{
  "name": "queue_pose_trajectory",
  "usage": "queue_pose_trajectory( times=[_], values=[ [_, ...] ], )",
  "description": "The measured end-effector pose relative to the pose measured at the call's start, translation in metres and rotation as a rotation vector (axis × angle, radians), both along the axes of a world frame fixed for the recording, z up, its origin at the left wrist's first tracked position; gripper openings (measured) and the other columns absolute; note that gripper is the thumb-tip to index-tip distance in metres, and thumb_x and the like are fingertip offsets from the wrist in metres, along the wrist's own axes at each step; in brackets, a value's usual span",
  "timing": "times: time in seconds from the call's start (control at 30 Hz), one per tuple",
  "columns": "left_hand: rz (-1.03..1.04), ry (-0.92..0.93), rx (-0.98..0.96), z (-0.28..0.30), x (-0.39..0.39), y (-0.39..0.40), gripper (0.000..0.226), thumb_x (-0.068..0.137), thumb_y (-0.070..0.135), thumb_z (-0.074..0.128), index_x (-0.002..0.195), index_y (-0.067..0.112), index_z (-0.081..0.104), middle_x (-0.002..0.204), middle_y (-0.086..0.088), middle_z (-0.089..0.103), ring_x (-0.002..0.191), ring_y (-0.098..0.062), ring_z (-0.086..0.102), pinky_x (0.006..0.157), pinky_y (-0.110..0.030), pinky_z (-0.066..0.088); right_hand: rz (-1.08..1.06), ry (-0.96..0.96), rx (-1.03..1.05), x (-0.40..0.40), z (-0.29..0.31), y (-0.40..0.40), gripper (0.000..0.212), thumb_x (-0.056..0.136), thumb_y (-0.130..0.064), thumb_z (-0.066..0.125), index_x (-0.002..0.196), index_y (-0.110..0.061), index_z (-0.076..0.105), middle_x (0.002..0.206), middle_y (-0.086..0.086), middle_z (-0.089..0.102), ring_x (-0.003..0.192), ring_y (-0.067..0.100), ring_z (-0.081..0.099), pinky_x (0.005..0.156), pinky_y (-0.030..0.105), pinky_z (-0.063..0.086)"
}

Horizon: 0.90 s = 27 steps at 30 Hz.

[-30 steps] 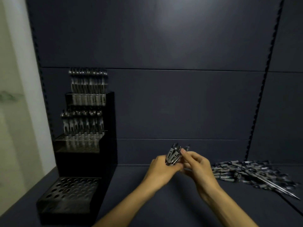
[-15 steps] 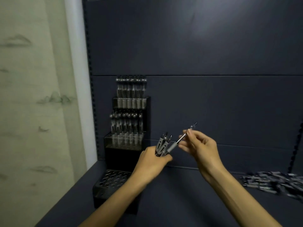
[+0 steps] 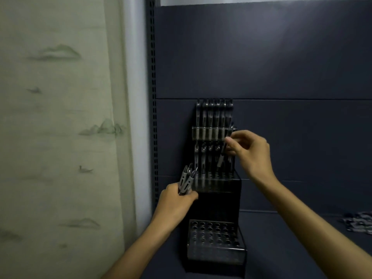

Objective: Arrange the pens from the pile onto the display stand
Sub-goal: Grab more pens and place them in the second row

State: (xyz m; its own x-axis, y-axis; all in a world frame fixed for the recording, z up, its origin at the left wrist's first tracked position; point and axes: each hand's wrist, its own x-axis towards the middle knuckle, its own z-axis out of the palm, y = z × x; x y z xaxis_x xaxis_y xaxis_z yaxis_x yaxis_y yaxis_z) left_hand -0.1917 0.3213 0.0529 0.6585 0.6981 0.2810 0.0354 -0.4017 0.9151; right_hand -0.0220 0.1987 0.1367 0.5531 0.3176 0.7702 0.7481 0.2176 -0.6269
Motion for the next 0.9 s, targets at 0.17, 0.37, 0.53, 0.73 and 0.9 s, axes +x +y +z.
queue_pose_trajectory(
  times=[0.17,0.37,0.53,0.73,0.9],
  values=[
    [-0.019,0.016,0.022,-0.002,-0.001,0.012,0.030,0.080,0.020,0.069,0.063,0.021,0.045,0.056,0.006,0.043,0.056,-0.015,0.038,0.059,-0.034,0.033,-0.036,-0.008,-0.063,-0.002,-0.007,0.020,0.020,0.089,-0.025,0.074,0.105,-0.013,0.072,0.086,-0.003,0.075,0.076,0.005,0.073,0.071,0.028,0.062],
    [0.005,-0.004,-0.005,-0.002,0.009,0.010,0.029,0.080,0.019,0.069,0.062,0.021,0.047,0.055,0.009,0.046,0.056,-0.013,0.042,0.058,-0.031,0.036,-0.040,-0.059,-0.144,0.002,-0.013,0.031,0.019,0.088,-0.026,0.076,0.103,-0.014,0.074,0.084,-0.007,0.075,0.076,0.003,0.072,0.070,0.029,0.062],
    [0.023,-0.023,0.015,0.001,0.016,0.009,0.029,0.080,0.017,0.069,0.060,0.022,0.047,0.055,0.008,0.047,0.055,-0.012,0.043,0.057,-0.031,0.037,-0.057,-0.058,-0.172,0.006,-0.017,0.033,0.020,0.089,-0.029,0.075,0.102,-0.015,0.074,0.081,-0.007,0.074,0.072,0.003,0.072,0.070,0.032,0.063],
    [0.033,-0.024,0.027,0.001,0.020,0.009,0.028,0.080,0.017,0.068,0.062,0.020,0.048,0.057,0.004,0.048,0.056,-0.013,0.042,0.057,-0.031,0.037,-0.115,-0.123,-0.300,0.010,-0.028,0.037,0.023,0.088,-0.036,0.076,0.099,-0.017,0.075,0.080,-0.009,0.074,0.074,0.000,0.070,0.074,0.029,0.061],
    [0.033,-0.011,0.026,-0.004,0.022,0.010,0.029,0.080,0.017,0.069,0.062,0.020,0.047,0.057,0.005,0.048,0.056,-0.013,0.042,0.057,-0.032,0.038,-0.168,-0.139,-0.333,0.008,-0.039,0.036,0.021,0.089,-0.035,0.074,0.101,-0.018,0.073,0.083,-0.011,0.072,0.079,-0.001,0.067,0.075,0.025,0.057]
  ],
)
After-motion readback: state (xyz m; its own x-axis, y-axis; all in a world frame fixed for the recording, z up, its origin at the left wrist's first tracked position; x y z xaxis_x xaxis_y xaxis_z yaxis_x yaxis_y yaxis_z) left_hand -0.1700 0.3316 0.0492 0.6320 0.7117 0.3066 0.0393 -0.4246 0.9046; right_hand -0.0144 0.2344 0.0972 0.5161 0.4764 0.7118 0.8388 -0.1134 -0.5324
